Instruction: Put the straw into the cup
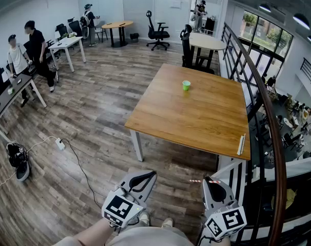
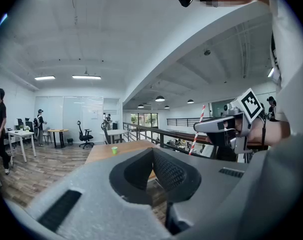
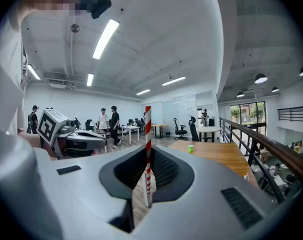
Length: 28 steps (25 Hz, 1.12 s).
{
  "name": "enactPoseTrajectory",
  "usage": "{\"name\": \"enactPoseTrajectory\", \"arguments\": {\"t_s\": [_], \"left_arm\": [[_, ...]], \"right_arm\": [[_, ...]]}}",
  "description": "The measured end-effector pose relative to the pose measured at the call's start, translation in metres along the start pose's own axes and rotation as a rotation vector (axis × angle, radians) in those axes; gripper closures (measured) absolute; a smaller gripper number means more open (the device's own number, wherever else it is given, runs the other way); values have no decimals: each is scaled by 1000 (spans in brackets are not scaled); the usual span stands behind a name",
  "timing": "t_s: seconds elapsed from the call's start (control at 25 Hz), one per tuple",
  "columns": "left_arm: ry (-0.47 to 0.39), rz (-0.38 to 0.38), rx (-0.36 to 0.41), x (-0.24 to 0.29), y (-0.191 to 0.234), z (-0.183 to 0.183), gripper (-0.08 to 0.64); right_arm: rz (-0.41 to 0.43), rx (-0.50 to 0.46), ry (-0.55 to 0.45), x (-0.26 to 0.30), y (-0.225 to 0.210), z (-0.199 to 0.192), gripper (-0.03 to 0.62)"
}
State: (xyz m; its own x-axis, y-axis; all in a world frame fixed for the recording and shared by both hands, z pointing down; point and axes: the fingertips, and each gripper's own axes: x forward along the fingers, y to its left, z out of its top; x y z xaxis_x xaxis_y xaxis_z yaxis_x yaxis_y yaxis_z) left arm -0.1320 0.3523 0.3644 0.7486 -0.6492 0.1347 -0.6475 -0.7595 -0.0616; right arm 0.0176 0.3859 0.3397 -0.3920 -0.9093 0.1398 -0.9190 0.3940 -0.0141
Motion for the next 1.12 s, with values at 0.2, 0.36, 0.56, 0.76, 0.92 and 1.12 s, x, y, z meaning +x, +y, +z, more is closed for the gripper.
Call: {"name": "enactPoseTrajectory", "arguments": {"t_s": [0.2,0.36,0.56,0.76,0.92,1.12], "left_arm": [[-7,20,11,0,0,-1,545],[-13,36,10,1,3,5,545],[-11,35,7,-1,2,3,545],[-7,24,0,-1,-7,-2,545],[-5,14,-7,4,-11,-2,545],[-5,12,1,8,-19,-6,545]], "right_arm": [[-1,2,-4,-1,-2,-2,558],[-2,5,-6,-2,-6,0,558],[10,25,-28,-4,-4,0,558],[4,35,-33,-10,-5,-4,558],[-4,41,-30,-11,-10,-7,558],[-9,45,-32,-17,-17,-15,558]]}}
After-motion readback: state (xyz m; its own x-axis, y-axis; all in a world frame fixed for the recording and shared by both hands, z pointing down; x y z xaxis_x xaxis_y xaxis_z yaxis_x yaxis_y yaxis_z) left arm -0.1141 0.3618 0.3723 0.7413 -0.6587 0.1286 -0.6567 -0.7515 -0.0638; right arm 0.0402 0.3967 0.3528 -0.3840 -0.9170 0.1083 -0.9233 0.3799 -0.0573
